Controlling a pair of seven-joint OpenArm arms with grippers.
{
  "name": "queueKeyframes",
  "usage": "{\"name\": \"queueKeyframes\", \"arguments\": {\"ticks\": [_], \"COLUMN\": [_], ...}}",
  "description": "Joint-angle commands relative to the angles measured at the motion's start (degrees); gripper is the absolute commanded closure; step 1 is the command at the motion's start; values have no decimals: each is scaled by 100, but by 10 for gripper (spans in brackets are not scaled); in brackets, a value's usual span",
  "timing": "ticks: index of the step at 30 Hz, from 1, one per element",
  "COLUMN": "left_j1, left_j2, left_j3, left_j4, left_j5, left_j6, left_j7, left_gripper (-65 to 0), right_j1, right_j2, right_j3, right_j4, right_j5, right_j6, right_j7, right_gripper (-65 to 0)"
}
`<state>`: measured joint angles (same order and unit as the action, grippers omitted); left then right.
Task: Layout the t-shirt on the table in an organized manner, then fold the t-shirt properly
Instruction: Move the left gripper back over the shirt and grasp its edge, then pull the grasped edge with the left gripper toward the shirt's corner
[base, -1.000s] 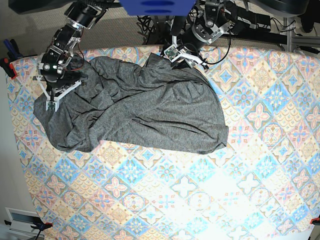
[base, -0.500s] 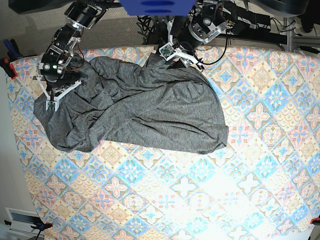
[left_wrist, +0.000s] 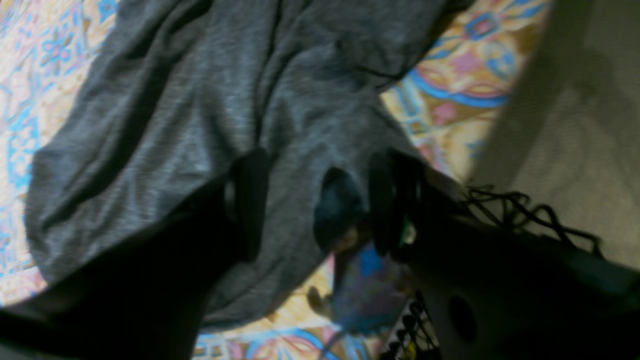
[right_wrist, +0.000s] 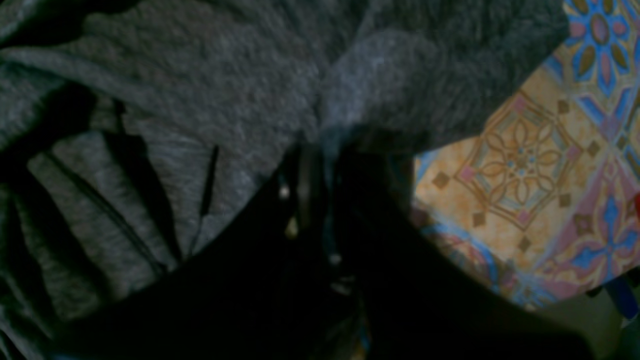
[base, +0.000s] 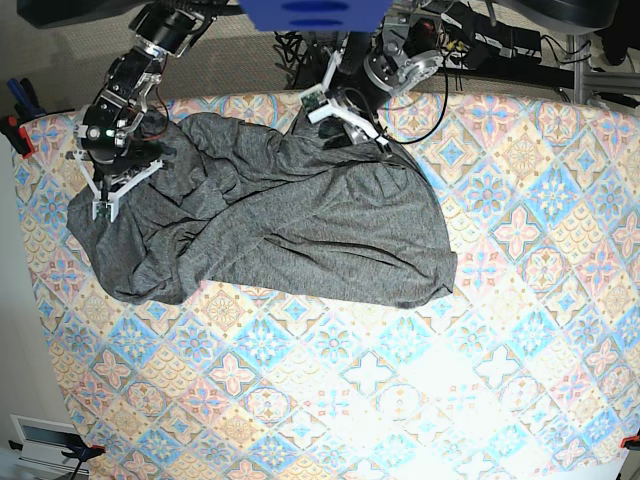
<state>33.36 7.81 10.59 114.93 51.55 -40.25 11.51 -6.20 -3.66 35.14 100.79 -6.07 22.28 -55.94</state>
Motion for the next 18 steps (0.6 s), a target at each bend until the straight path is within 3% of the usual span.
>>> {"name": "queueKeyframes", "arguments": {"ticks": [1,11,18], "left_j1": [17,17,-255], "left_j2": [23,-126,-126], "left_j3": [36,-105,-501], "left_j4": [89,-8,-184], "left_j5": [27,687,687], "left_j6": [25,25,25], "left_j7": [-118,-109,383], "left_gripper": [-302,-302,-302], "right_j1": [44,-27,-27], "right_j2": [54,54,54], "right_j3": [16,25,25], "right_j4": [88,96,96], "right_j5": [4,4,4], "right_j6": [0,-9,-9], "right_j7": [95,95,95], "right_gripper": [0,0,0]}}
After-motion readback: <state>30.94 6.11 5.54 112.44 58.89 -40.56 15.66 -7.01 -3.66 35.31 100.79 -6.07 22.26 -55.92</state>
